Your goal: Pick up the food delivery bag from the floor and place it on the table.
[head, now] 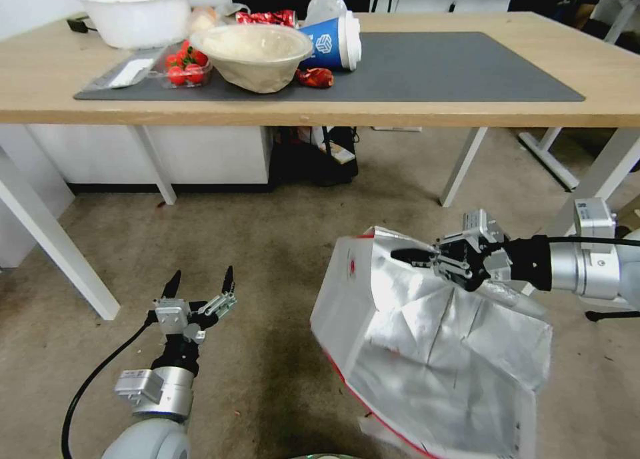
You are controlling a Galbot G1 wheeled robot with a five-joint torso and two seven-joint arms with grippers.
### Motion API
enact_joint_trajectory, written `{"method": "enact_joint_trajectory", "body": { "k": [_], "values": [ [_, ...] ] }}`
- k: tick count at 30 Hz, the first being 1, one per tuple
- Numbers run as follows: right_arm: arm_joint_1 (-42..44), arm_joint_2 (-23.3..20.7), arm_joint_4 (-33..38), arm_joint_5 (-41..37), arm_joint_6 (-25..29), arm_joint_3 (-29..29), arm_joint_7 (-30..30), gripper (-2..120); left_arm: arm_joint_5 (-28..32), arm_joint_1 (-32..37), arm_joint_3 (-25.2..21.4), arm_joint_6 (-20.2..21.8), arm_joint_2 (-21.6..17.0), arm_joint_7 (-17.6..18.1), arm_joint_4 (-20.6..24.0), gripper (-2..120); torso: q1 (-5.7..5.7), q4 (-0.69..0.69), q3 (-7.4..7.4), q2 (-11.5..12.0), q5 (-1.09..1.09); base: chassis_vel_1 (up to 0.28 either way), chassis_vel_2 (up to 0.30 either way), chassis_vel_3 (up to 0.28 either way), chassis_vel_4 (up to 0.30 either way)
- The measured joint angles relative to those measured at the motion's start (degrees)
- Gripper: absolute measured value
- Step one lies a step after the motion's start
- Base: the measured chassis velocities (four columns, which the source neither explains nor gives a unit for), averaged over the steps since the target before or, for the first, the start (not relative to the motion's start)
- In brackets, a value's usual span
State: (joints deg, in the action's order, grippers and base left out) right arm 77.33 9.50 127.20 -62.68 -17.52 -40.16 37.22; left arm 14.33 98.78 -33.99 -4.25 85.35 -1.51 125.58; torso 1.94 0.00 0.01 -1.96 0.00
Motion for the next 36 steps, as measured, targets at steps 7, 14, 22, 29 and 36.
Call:
{"method": "enact_joint_trajectory", "body": {
  "k": [7, 14, 22, 29, 36],
  "values": [
    [1.41, -2.63, -0.91, 0.13, 0.94, 0.84, 6.12, 0, 0.35, -0.18, -0.09, 0.03, -0.15, 0.01, 0.01, 100, 0.0, 0.0, 0.01, 0.0, 0.0, 0.0, 0.0, 0.0, 0.0],
    [1.58, -2.96, -1.05, 0.12, -0.16, 1.07, 5.85, 0, 1.13, -0.26, -0.26, -0.22, -0.28, 0.01, 0.23, 100, 0.0, 0.0, 0.03, 0.0, 0.0, 0.0, 0.0, 0.0, 0.0],
    [1.71, -2.59, -0.85, 0.34, -0.55, 1.09, 5.47, 0, 1.42, -0.26, -0.71, -0.34, -0.24, -1.18, 0.43, 100, 0.0, 0.0, 0.03, 0.0, 0.0, 0.0, 0.0, 0.0, 0.0],
    [1.81, -2.11, -0.78, 0.48, -0.76, 1.16, 5.43, 0, 2.3, -0.28, -1.05, -1.19, -0.2, -1.81, 0.41, 100, 0.03, 0.0, 0.53, -0.57, 0.0, 0.0, 0.0, 0.0, 0.0],
    [1.87, -1.9, -0.6, 0.52, -0.9, 1.26, 5.4, 0, 2.28, -0.15, -1.05, -1.19, -0.19, -1.7, 0.42, 100, 0.1, 0.0, 1.97, -2.07, 0.0, 0.0, 0.0, 0.0, 0.0]
  ]
}}
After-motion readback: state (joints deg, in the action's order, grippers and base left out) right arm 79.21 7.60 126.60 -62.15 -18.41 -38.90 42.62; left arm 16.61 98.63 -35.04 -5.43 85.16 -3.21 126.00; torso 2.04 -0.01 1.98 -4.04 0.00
